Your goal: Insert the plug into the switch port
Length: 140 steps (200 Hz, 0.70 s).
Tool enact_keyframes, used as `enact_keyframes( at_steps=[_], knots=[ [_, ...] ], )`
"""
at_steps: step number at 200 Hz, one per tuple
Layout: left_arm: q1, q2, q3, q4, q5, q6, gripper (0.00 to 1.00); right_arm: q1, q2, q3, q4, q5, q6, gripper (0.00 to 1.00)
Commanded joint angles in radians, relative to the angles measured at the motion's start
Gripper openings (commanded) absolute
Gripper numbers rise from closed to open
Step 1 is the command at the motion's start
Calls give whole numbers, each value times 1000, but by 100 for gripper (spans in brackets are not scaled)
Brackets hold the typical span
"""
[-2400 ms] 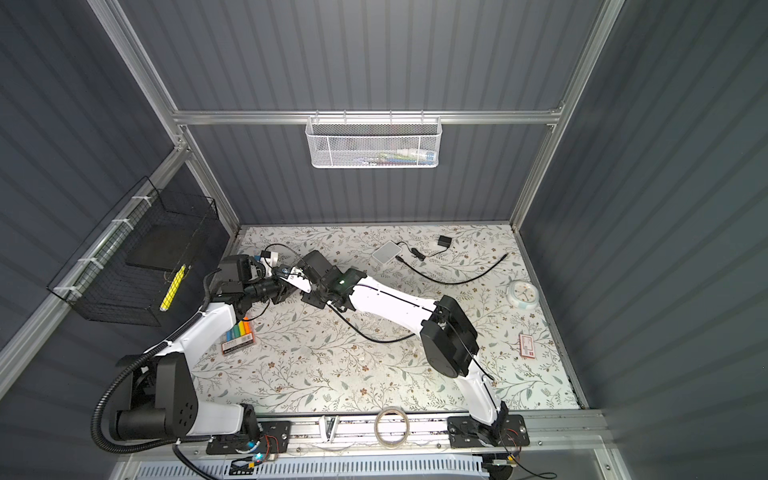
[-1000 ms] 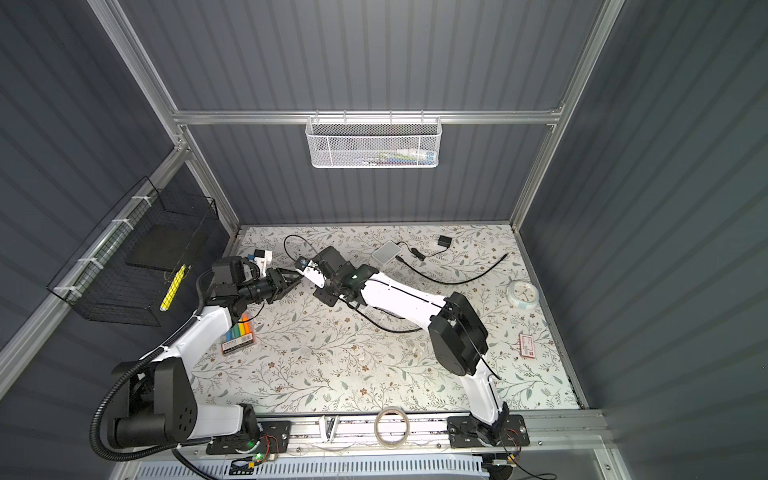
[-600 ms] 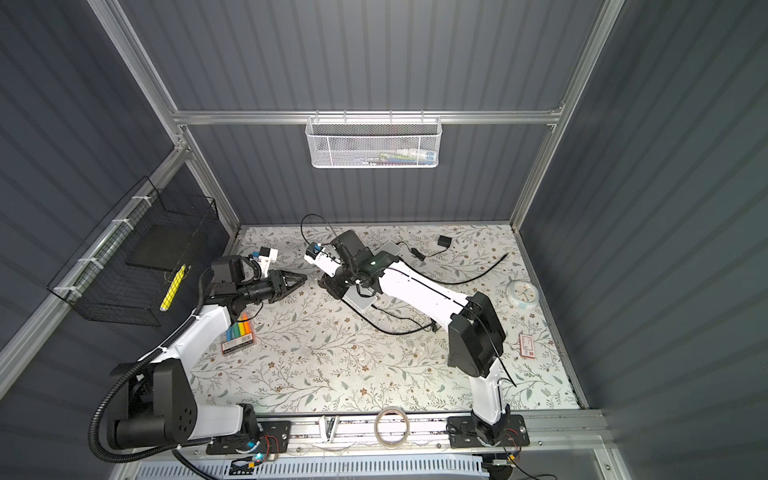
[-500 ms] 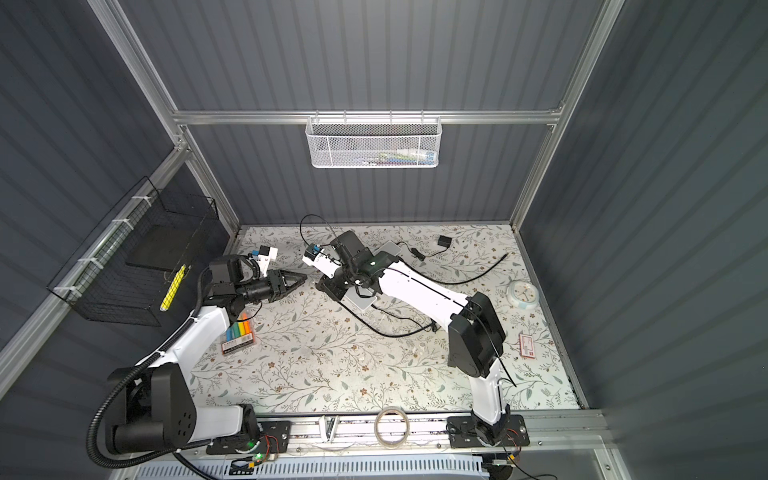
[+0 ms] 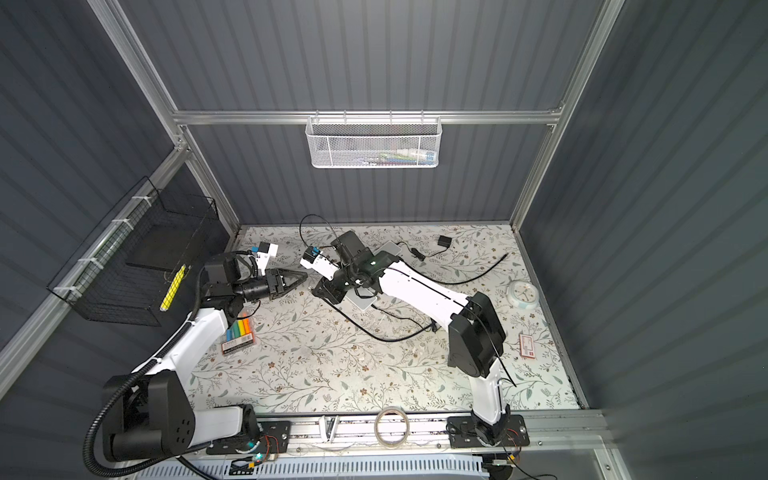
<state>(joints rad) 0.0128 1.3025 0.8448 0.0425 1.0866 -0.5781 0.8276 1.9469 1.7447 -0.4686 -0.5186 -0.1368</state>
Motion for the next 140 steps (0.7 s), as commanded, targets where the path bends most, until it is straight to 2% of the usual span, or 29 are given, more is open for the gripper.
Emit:
enact_keyframes(
  at_steps=[1,61,140],
  knots=[
    [-22,1,20,-37,34,30,30,-11,-20,-15,5,-47,10,0],
    [-42,-6,21,-74,41,72,30,-64,-84,-96,74,-215,43,0],
    [-45,-2,26,-92,48,96,30,-93,-103,-129,74,-306,53,0]
  ],
)
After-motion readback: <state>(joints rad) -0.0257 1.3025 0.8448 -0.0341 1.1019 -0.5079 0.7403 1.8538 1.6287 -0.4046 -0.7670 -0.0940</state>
